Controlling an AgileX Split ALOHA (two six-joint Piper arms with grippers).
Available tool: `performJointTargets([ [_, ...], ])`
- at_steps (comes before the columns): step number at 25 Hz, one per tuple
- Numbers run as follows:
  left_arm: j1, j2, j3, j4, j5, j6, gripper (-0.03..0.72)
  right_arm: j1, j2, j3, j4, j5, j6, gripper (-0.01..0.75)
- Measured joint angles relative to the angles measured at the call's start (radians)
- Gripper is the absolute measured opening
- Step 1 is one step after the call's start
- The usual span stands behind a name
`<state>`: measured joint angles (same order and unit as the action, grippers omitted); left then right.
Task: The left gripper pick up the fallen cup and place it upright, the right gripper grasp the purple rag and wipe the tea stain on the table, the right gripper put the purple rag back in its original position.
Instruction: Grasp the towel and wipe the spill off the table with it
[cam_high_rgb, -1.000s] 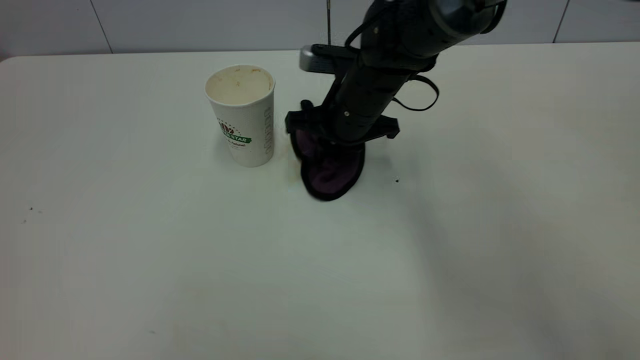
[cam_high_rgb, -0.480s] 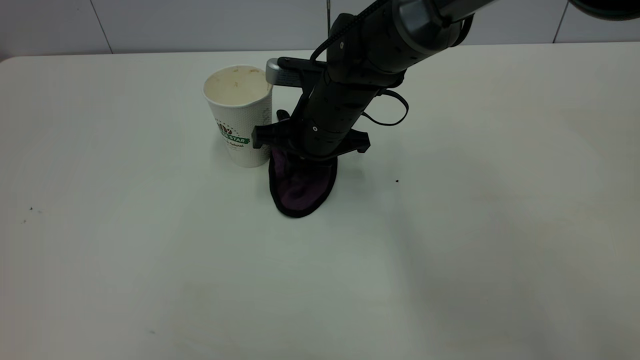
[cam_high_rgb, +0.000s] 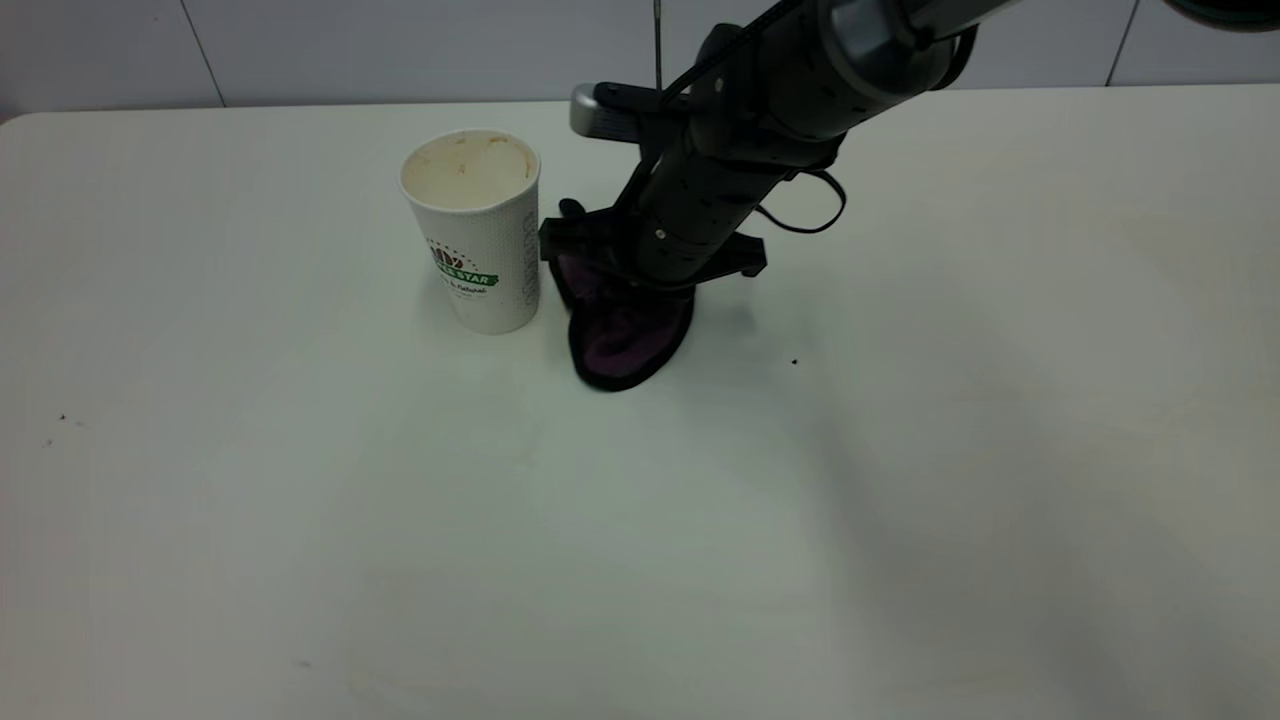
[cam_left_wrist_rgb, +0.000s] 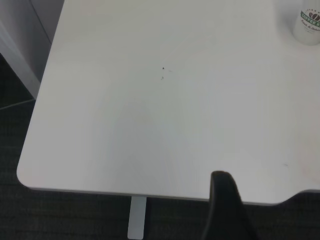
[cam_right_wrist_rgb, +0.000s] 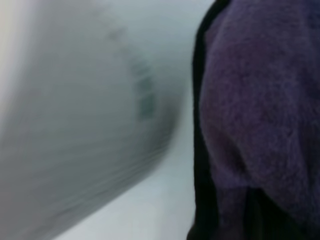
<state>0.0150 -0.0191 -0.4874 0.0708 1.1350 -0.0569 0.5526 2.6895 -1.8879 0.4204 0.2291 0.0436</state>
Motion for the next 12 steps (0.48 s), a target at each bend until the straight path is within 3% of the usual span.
performJointTargets([
  [5,0.000,0.000,0.000,0.000,0.000,0.000,0.487,-0.111,-0.003,0.000,-0.070,0.057,0.000,0.103],
  [12,0.000,0.000,0.000,0.000,0.000,0.000,0.487,-0.299,-0.045,-0.001,-0.241,0.322,-0.012,0.104],
])
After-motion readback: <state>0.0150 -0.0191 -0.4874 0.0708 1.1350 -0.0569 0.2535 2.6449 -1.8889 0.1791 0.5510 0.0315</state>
